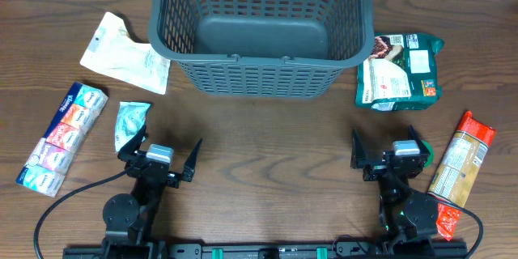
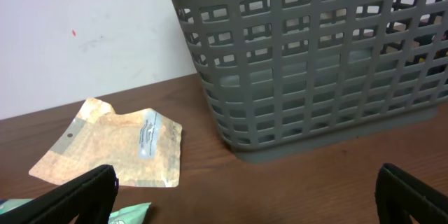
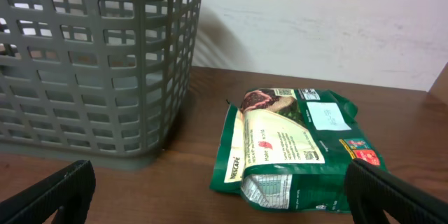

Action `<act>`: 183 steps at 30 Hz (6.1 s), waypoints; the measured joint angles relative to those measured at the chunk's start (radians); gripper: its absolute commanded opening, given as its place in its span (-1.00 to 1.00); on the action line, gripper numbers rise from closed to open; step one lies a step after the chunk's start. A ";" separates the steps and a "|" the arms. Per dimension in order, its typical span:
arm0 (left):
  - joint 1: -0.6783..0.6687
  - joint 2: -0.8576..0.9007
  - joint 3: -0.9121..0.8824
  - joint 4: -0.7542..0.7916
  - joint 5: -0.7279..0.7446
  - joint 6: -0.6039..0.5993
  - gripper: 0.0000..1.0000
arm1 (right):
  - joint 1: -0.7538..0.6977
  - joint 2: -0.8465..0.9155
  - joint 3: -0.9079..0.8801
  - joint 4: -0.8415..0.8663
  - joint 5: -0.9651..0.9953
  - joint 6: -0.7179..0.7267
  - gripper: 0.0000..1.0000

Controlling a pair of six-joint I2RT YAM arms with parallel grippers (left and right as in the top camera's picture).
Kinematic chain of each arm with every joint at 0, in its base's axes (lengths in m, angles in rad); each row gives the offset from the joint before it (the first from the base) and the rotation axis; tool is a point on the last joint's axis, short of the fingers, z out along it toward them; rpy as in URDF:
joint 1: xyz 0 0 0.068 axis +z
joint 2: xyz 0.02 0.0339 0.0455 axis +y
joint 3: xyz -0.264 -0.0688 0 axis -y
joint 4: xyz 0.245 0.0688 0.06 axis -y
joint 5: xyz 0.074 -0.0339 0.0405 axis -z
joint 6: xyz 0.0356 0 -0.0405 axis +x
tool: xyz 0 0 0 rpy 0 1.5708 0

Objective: Pack container

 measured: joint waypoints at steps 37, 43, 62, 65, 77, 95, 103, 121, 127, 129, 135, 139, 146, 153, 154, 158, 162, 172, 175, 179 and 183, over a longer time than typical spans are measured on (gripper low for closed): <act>0.000 0.000 0.000 0.000 0.000 0.000 0.97 | 0.000 0.000 0.000 0.000 0.000 0.000 0.98; 0.000 0.000 0.000 0.000 0.000 0.000 0.97 | 0.000 0.000 0.000 0.000 0.000 0.000 0.98; 0.000 0.000 0.000 0.000 0.000 0.000 0.97 | 0.000 0.000 0.000 0.000 0.000 0.000 0.98; 0.000 0.000 0.000 0.000 0.000 0.000 0.97 | 0.000 0.000 0.000 0.000 0.000 0.000 0.99; 0.000 0.000 0.000 0.000 0.000 0.000 0.97 | 0.000 0.000 0.000 0.000 0.000 0.000 0.98; 0.000 0.000 0.000 0.001 -0.002 0.000 0.97 | 0.000 0.009 0.000 -0.003 -0.014 0.082 0.98; 0.000 0.006 0.080 -0.183 -0.092 -0.186 0.97 | 0.000 0.087 0.153 -0.240 -0.064 0.169 0.98; 0.000 0.614 0.789 -0.690 -0.210 -0.284 0.97 | 0.000 0.850 1.395 -1.503 -0.083 0.246 0.98; 0.000 0.676 0.832 -0.720 -0.211 -0.286 0.97 | -0.002 0.965 1.598 -1.627 -0.076 0.285 0.98; 0.000 0.679 0.832 -0.725 -0.211 -0.286 0.97 | -0.021 0.970 1.610 -1.631 -0.053 0.340 0.99; 0.000 0.680 0.832 -0.740 -0.211 -0.301 0.97 | -0.181 1.029 1.616 -1.637 0.006 0.443 0.98; 0.000 0.680 0.832 -0.748 -0.211 -0.311 0.97 | -0.329 1.157 1.617 -1.636 -0.003 0.452 0.98; 0.000 0.680 0.832 -0.752 -0.214 -0.311 0.97 | -0.451 1.361 1.612 -1.609 -0.029 0.456 0.98; 0.000 0.680 0.832 -0.747 -0.217 -0.311 0.97 | -0.469 1.375 1.527 -1.456 -0.029 0.455 0.99; 0.000 0.680 0.832 -0.747 -0.218 -0.311 0.97 | -0.469 1.374 1.499 -1.432 -0.029 0.455 0.99; 0.000 0.680 0.832 -0.746 -0.218 -0.311 0.97 | -0.469 1.374 1.365 -1.321 -0.029 0.456 0.98; 0.000 0.680 0.832 -0.744 -0.218 -0.311 0.97 | -0.469 1.377 1.221 -1.194 -0.030 0.462 0.99; 0.000 0.680 0.832 -0.743 -0.222 -0.311 0.97 | -0.469 1.378 0.916 -0.827 -0.029 0.483 0.99; 0.000 0.680 0.832 -0.743 -0.235 -0.311 0.97 | -0.469 1.378 0.844 -0.734 -0.029 0.484 0.99; 0.000 0.680 0.832 -0.743 -0.244 -0.311 0.97 | -0.469 1.378 0.768 -0.639 -0.029 0.491 0.99; 0.000 0.680 0.832 -0.743 -0.245 -0.311 0.97 | -0.469 1.378 0.698 -0.552 -0.029 0.495 0.98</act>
